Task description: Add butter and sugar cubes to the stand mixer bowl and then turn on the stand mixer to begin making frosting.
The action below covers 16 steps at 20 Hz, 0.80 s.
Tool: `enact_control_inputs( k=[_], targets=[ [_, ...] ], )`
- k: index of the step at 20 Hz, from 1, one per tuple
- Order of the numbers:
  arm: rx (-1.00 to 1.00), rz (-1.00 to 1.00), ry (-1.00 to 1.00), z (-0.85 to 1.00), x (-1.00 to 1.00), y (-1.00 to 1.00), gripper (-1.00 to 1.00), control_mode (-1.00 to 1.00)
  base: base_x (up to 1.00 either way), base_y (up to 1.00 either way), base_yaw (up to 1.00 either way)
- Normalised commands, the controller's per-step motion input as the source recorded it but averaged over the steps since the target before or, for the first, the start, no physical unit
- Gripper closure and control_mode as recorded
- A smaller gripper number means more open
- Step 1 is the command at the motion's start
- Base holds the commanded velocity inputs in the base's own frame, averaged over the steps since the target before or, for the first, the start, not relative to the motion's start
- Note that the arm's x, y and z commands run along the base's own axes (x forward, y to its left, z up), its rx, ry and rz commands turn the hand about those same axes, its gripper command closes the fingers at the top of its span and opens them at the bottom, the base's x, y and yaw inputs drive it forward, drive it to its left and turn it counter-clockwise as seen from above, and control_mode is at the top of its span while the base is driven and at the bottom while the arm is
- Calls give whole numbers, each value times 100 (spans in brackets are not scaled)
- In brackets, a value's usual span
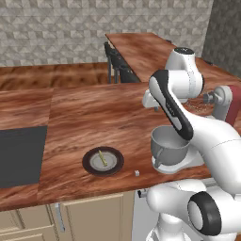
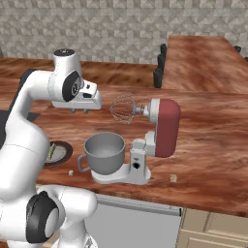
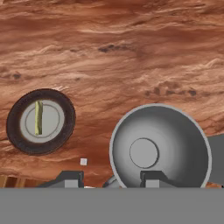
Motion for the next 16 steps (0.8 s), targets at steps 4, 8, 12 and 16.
enact_control_inputs(
  k=[4,8,12,16],
  targets=[
    [0,0,0,0,0,0,-100,100,0,0,0],
    [0,0,0,0,0,0,-100,100,-20,-6,0],
    [0,0,0,0,0,0,-100,100,-33,-32,0],
    [0,0,0,0,0,0,-100,100,-31,-41,0]
  ],
)
